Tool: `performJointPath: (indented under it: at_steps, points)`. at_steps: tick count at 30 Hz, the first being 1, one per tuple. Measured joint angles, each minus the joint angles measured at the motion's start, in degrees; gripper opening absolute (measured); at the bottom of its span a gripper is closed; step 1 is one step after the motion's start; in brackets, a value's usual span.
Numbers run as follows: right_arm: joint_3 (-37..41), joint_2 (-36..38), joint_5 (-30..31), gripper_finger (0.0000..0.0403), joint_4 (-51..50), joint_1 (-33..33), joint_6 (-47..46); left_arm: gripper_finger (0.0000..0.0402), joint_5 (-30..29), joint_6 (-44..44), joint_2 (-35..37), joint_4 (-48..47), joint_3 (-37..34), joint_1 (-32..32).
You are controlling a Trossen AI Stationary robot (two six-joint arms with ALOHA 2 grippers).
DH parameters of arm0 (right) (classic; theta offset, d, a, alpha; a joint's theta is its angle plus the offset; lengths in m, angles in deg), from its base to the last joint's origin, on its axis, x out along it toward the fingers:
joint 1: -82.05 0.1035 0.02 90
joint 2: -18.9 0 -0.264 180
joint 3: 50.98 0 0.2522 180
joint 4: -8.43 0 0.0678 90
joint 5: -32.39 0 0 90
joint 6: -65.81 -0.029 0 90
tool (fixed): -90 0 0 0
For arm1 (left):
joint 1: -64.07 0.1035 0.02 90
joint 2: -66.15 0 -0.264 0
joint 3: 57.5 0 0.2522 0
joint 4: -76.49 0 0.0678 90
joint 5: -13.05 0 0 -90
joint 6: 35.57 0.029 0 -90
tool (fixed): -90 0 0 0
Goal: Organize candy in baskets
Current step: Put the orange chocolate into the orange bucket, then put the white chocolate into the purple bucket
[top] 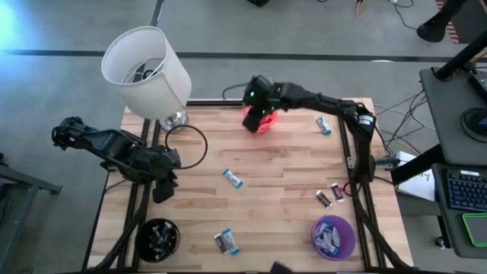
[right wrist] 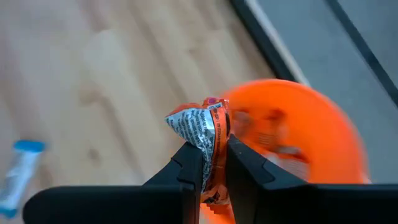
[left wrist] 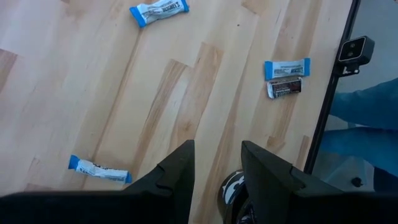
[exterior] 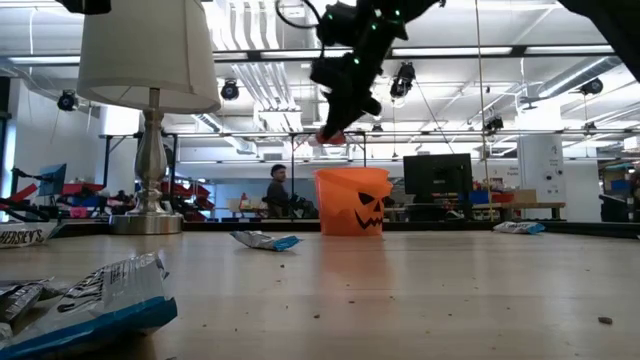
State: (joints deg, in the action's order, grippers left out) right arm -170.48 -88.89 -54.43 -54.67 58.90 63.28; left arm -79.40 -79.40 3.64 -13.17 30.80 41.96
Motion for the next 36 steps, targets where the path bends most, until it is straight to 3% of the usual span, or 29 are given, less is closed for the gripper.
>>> performJointPath:
  at_steps: [6, 12, 24, 28, 36]
  points:
    - [0.7, 0.0, -0.2, 0.0044, -2.2, -6.3, 0.0, 0.0113, 0.0, 0.0, -0.3, 0.0, 0.0, 0.0]
    - [0.7, 0.0, -0.4, 0.0049, -2.4, -7.8, -0.8, 0.0113, 0.0, 0.0, -0.3, 0.0, 0.0, 0.0]
    - [0.9, 0.0, -0.6, 0.014, -3.9, -7.8, -0.5, 0.0113, 0.5, 0.0, -0.3, 0.0, 0.0, 0.0]
    - [-1.3, 0.2, -0.6, 0.0151, -11.7, -7.8, -0.4, 0.0113, 0.5, -0.2, -0.3, 0.0, 0.0, 0.0]
    - [-9.0, 0.7, 0.0, 0.0149, -36.9, -8.8, 3.9, 0.0113, 0.5, -0.2, -1.0, 0.0, 0.0, 0.0]
